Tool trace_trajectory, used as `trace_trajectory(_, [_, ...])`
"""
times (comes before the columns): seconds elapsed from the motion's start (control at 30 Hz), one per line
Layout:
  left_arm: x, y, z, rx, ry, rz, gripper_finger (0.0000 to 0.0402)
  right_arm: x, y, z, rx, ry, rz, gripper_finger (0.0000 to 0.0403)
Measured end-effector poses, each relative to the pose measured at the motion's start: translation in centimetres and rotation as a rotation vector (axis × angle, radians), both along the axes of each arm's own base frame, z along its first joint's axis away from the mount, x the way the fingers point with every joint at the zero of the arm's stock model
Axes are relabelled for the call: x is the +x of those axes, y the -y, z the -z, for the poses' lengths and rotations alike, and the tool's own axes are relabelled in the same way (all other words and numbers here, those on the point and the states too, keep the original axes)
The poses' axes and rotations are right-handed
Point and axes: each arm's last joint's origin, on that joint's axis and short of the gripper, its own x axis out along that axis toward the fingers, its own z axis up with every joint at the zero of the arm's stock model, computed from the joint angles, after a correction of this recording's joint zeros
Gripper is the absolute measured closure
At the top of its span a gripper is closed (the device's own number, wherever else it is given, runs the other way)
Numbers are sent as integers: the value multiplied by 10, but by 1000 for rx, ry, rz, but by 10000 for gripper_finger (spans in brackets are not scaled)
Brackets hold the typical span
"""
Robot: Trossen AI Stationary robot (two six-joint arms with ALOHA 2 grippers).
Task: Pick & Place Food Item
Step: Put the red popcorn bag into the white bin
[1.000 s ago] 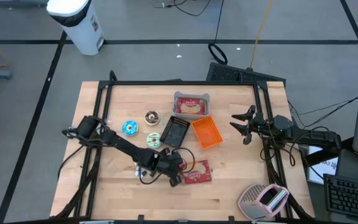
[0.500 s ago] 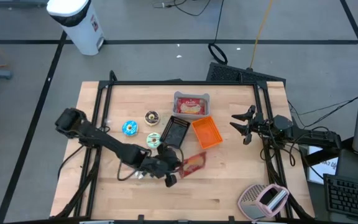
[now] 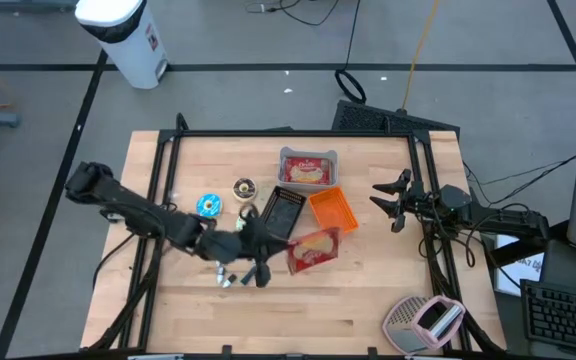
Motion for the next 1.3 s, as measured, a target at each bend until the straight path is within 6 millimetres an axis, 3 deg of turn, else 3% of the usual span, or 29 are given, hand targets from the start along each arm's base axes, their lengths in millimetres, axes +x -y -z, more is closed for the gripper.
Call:
trace_trajectory(0.23, [-11,-29,-27,-29,77,-46,401,0,0,0,0,0,0,236])
trace_trajectory(0.43, [-7,-60,-33,-38,92,-82,401,0,0,0,0,0,0,236])
trace_trajectory(1.1, [-6,-205,-19,-206,21,-267,402,0,0,0,0,0,0,236])
trace_trajectory(1.3, [-3,-240,2,-274,-36,-299,402,0,0,0,0,1,0,236])
